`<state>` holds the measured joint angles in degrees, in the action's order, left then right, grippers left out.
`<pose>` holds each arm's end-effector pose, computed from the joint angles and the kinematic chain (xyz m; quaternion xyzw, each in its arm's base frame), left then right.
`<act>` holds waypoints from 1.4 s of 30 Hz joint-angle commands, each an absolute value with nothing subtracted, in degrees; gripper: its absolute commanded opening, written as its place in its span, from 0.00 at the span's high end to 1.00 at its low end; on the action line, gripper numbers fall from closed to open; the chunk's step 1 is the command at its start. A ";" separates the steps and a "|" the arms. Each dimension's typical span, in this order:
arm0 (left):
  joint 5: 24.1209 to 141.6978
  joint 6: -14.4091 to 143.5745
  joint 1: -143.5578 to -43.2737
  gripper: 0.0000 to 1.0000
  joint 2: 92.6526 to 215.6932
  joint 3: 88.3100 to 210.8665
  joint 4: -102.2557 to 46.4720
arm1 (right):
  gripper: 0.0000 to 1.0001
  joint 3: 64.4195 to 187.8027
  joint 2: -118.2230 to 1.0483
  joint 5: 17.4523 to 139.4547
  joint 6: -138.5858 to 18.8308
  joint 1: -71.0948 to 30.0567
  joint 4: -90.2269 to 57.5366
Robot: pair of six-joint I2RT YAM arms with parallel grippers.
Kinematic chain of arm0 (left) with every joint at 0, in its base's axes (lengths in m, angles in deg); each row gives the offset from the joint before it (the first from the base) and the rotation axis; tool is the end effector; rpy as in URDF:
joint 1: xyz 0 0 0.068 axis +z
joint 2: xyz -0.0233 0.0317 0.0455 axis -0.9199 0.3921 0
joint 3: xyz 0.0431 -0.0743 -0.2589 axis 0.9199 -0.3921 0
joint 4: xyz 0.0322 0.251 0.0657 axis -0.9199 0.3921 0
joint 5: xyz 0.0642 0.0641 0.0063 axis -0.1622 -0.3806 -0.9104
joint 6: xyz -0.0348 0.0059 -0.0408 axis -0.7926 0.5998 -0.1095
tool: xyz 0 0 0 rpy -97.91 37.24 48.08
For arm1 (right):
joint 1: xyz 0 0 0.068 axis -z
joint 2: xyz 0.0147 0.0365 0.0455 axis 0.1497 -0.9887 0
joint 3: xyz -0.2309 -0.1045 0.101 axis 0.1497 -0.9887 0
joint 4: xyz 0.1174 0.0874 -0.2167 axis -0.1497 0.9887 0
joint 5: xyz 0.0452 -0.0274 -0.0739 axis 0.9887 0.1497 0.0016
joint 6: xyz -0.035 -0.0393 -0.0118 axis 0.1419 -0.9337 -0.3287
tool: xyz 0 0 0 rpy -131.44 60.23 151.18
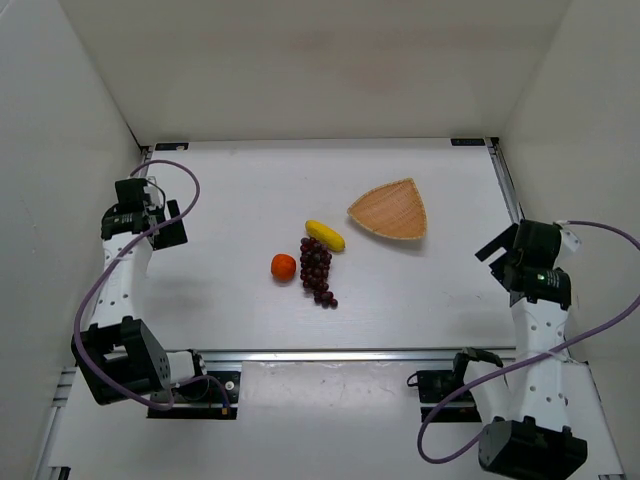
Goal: Place and organize the fake fruits in the fruit bowl
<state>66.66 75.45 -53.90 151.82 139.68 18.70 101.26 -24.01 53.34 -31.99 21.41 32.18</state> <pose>0.2495 0.0627 0.2892 -0.1344 0.9428 0.0981 0.2888 0.1485 -0.0445 0.3070 0.4209 0.8118 -0.0656 0.3993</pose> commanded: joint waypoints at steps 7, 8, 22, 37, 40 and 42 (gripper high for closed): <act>72.19 76.16 -53.56 0.00 150.22 139.47 17.45 | 0.00 107.95 -34.77 47.90 -41.20 -14.33 23.06; 72.19 76.16 -53.56 0.00 150.22 139.47 17.45 | 0.00 108.83 -37.42 47.87 -41.90 -18.60 22.53; 70.52 77.83 -54.70 0.00 150.83 138.42 17.98 | 0.00 129.84 -79.71 64.22 -46.14 -46.41 15.23; 70.52 78.44 -54.70 0.00 153.03 138.94 18.51 | 0.55 132.31 -90.11 61.23 -42.26 -46.41 15.93; 71.84 78.97 -55.31 0.00 152.51 138.42 18.51 | 0.75 130.82 -86.60 61.23 -42.26 -46.93 15.93; 72.54 80.02 -56.71 0.00 152.51 138.42 18.51 | 0.76 130.81 -84.57 61.23 -42.95 -46.94 17.94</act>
<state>70.86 78.47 -54.95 153.66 138.65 18.79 130.46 -89.95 61.80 -42.18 -46.55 16.62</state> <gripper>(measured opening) 0.998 0.338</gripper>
